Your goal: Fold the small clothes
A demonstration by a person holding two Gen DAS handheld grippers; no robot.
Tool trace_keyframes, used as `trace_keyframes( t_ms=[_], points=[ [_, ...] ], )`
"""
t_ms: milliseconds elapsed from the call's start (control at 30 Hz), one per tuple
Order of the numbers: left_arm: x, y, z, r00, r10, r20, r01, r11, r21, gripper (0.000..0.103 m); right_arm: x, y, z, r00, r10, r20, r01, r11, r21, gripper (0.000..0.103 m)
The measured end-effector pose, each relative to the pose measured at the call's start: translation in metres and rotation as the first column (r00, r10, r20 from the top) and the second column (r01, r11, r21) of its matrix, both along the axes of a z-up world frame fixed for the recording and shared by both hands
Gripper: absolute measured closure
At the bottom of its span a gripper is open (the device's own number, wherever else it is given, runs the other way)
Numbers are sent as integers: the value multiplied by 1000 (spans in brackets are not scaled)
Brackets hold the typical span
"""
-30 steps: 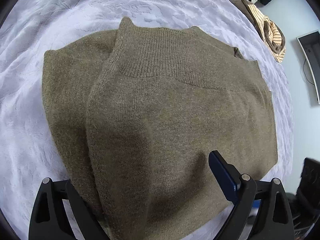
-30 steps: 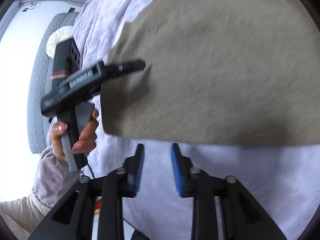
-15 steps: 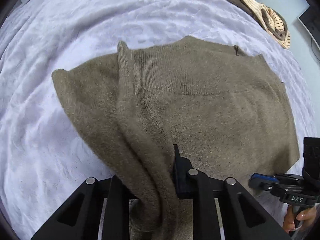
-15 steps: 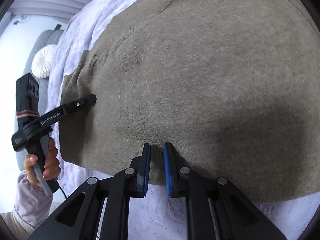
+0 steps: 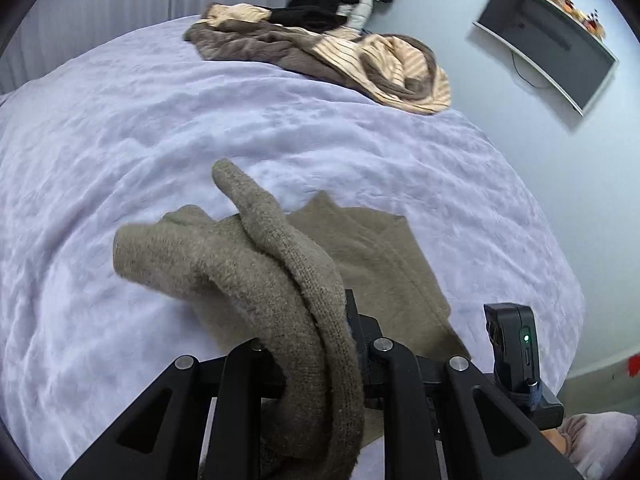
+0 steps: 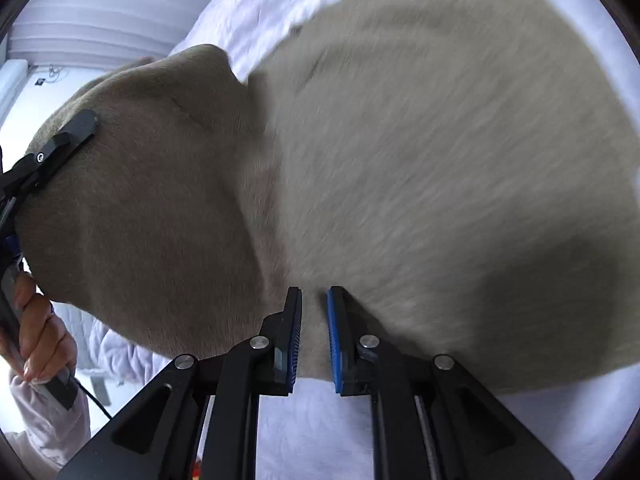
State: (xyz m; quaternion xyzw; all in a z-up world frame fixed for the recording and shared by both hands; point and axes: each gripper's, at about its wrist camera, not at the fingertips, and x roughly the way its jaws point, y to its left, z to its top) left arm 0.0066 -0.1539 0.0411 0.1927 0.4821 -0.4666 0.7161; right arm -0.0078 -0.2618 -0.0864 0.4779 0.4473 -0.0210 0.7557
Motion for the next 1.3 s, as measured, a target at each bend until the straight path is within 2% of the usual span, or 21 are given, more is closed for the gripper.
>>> trace_keyframes(
  t_ms=[67, 100, 167, 233, 300, 433, 467, 500, 533, 567, 600, 633, 667, 800, 933, 1033, 1100, 1200, 1300],
  points=[
    [-17, -36, -20, 998, -43, -35, 44, 999, 20, 84, -10, -21, 0, 998, -61, 18, 61, 998, 12, 88],
    [-25, -49, -31, 997, -56, -51, 58, 998, 32, 84, -16, -35, -6, 994, -103, 25, 102, 994, 49, 88],
    [-43, -76, -58, 994, -70, -80, 77, 993, 84, 84, -27, -56, -22, 983, -183, 33, 176, 973, 151, 87],
    [-58, -84, -78, 995, -69, -76, 79, 988, 136, 84, -35, -70, -40, 967, -249, 47, 227, 934, 275, 88],
    [-67, -81, -81, 997, -60, -41, 66, 987, 148, 84, -39, -77, -53, 960, -274, 51, 240, 906, 349, 88],
    [-73, -70, -63, 998, -53, 38, 47, 988, 149, 83, -41, -85, -61, 953, -292, 86, 234, 882, 410, 87],
    [-70, -65, -56, 998, -57, 40, 52, 991, 123, 79, -45, -89, -65, 938, -333, 98, 256, 854, 454, 87],
    [-67, -56, -48, 998, -39, 41, 34, 993, 110, 50, -55, -101, -70, 922, -373, 106, 277, 824, 495, 85],
    [-64, -49, -42, 999, -17, 38, 14, 996, 87, 29, -62, -106, -75, 897, -425, 120, 296, 780, 552, 74],
    [-59, -41, -33, 999, 16, 49, -19, 999, 51, 3, -67, -109, -78, 873, -467, 138, 300, 739, 603, 54],
    [-56, -31, -25, 996, 50, 71, -51, 999, 12, 1, -69, -113, -78, 852, -499, 159, 293, 706, 644, 45],
    [-52, -25, -20, 994, 72, 83, -72, 997, 4, 1, -70, -116, -79, 841, -514, 172, 286, 690, 664, 34],
    [-45, -18, -18, 991, 100, 90, -102, 995, 20, 1, -69, -119, -77, 838, -516, 178, 279, 686, 672, 28],
    [-16, 4, -26, 973, 209, 96, -216, 974, 62, 1, -57, -133, -69, 878, -441, 188, 232, 734, 638, 26],
    [14, 31, -52, 942, 329, 65, -335, 932, 138, 1, -52, -135, -59, 910, -372, 181, 199, 777, 598, 25],
    [24, 47, -71, 918, 381, 113, -396, 901, 179, 1, -59, -134, -39, 958, -246, 148, 140, 851, 507, 25],
    [27, 54, -81, 909, 395, 131, -415, 885, 211, 1, -53, -127, -30, 985, -142, 97, 86, 896, 435, 25],
    [28, 61, -92, 904, 408, 123, -426, 875, 228, 1, -51, -120, -9, 996, -55, 64, 30, 940, 341, 28],
    [25, 61, -96, 906, 402, 131, -423, 876, 233, 1, -53, -124, 4, 996, -40, 82, 15, 960, 280, 30]
  ],
)
